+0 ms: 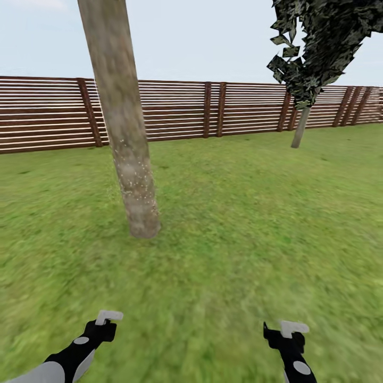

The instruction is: In the garden, pick up the pesticide atomizer on the floor and spray pesticide onto both trees until each tree trunk is fully covered.

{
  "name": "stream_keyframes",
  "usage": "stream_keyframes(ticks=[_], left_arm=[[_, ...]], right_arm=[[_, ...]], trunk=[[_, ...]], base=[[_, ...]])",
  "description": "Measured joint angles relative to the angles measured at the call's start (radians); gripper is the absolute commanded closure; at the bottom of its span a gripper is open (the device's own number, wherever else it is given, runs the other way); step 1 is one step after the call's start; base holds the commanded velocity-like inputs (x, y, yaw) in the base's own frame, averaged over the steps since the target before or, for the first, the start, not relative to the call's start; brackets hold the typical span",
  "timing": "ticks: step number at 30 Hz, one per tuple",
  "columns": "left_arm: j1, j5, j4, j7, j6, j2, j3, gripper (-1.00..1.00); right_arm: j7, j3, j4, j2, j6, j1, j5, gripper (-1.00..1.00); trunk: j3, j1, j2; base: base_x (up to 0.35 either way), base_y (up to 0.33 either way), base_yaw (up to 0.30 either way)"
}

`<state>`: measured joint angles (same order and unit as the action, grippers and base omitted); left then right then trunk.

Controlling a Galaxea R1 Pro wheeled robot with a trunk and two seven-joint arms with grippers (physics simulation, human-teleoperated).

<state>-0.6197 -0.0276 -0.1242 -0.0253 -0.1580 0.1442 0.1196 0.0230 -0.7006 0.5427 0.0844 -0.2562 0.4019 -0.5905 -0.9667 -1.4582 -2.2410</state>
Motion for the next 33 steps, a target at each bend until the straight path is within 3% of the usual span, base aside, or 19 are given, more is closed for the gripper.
stream_keyframes(ticks=[24,33], left_arm=[[0.0,0.0,0.0,-0.001,-0.001,-0.003,0.0,1.0],[0.0,0.0,-0.003,-0.001,0.0,-0.003,0.0,1.0]], right_arm=[[0.0,-0.008,-0.002,0.003,0.0,0.0,0.0,-1.0],[0.0,-0.007,-0.003,0.003,0.0,0.0,0.001,-1.0]], trunk=[[0.003,0.0,0.0],[0.004,0.0,0.0]], base=[[-0.299,-0.135,-0.262],[-0.03,-0.269,-0.3]])
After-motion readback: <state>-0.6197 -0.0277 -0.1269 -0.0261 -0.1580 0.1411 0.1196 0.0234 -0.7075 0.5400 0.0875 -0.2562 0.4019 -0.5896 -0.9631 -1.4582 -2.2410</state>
